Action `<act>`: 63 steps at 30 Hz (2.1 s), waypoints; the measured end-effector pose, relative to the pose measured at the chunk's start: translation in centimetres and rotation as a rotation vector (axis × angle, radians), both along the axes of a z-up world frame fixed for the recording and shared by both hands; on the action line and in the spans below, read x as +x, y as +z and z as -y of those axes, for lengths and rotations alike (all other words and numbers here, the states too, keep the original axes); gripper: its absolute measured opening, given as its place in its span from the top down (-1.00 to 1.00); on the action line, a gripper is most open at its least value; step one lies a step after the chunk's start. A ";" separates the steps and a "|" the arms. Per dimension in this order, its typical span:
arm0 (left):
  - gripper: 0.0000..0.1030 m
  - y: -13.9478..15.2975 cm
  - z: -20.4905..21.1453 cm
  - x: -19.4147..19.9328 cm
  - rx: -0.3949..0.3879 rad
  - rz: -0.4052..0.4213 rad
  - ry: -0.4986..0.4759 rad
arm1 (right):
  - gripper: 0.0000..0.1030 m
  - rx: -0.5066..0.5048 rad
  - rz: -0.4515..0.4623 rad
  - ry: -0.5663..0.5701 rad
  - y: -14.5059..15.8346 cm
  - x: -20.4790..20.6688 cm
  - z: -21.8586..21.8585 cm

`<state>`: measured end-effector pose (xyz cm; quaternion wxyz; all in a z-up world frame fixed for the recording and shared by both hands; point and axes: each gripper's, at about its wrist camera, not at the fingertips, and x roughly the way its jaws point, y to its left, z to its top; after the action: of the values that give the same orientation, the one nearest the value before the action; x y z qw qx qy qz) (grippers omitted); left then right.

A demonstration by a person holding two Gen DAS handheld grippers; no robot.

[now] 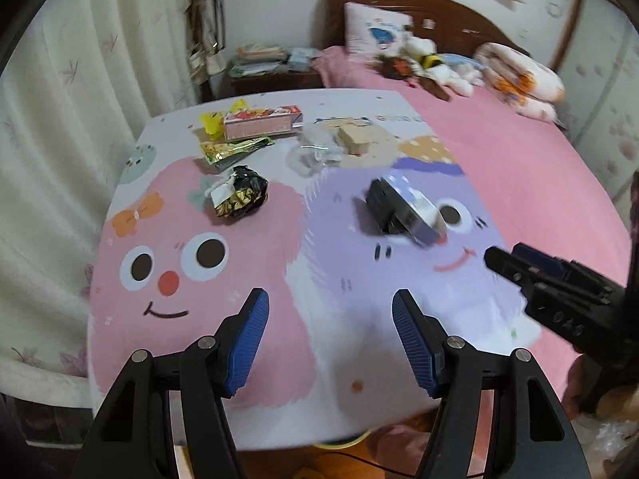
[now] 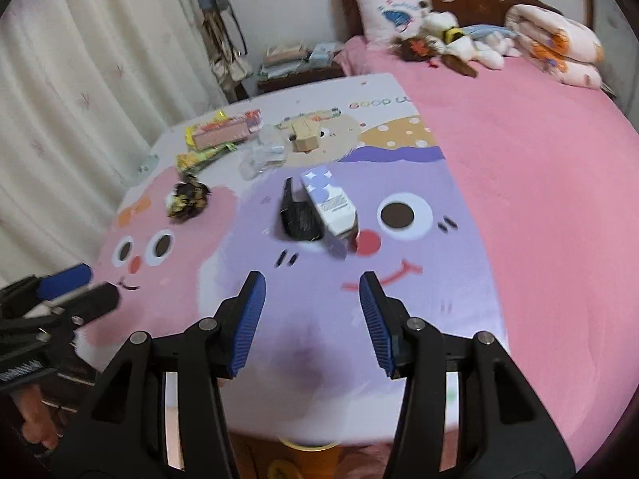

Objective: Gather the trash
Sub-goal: 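Grasp the black packet with the left tool while the right tool grasps the white-and-purple carton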

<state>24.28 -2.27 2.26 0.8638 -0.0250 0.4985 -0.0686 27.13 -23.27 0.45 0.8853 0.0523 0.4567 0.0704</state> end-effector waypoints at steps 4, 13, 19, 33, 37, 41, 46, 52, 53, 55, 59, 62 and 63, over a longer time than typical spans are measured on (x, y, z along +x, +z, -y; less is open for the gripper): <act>-0.27 -1.6 1.8 4.9 0.002 -0.036 0.067 | 0.11 -0.012 -0.059 0.077 -2.9 5.6 1.1; -0.27 -5.1 4.2 10.7 -0.006 -0.112 0.198 | 0.11 -0.065 -0.150 0.252 -8.8 13.4 0.4; -0.27 -6.3 5.2 12.0 0.001 -0.141 0.217 | 0.11 -0.083 -0.156 0.301 -10.4 15.5 -0.6; -0.27 -7.6 7.6 16.0 -0.049 -0.190 0.168 | 0.38 0.011 -0.122 0.347 -9.1 15.6 2.0; -0.27 -9.1 8.4 17.5 -0.053 -0.224 0.150 | 0.38 0.027 -0.117 0.309 -8.6 15.7 3.7; -0.19 -10.8 8.6 18.9 -0.058 -0.259 0.154 | 0.38 0.031 -0.118 0.284 -8.5 15.6 4.8; 0.14 -12.7 8.8 20.4 -0.084 -0.303 0.156 | 0.38 0.029 -0.122 0.277 -8.5 15.1 5.4; 0.83 -13.8 8.9 20.8 -0.101 -0.318 0.151 | 0.38 0.029 -0.130 0.269 -8.7 14.5 5.5; 0.84 -13.8 8.8 20.7 -0.099 -0.312 0.155 | 0.38 0.029 -0.129 0.271 -8.7 14.6 5.5; 0.85 -13.4 8.6 20.3 -0.092 -0.292 0.157 | 0.38 0.031 -0.128 0.269 -8.6 14.3 5.4; 0.86 -12.4 8.1 19.2 -0.075 -0.257 0.152 | 0.38 0.038 -0.128 0.267 -8.3 13.7 4.9; 0.86 -11.1 7.5 18.0 -0.066 -0.223 0.154 | 0.38 0.043 -0.128 0.272 -7.9 12.8 4.1; 0.86 -10.6 7.3 17.4 -0.064 -0.210 0.152 | 0.38 0.044 -0.128 0.274 -7.7 12.5 3.9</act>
<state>41.67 -9.54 -8.31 0.8082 -0.0971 0.5806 -0.0157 39.68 -27.16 -7.25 0.8351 0.0130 0.5134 0.1971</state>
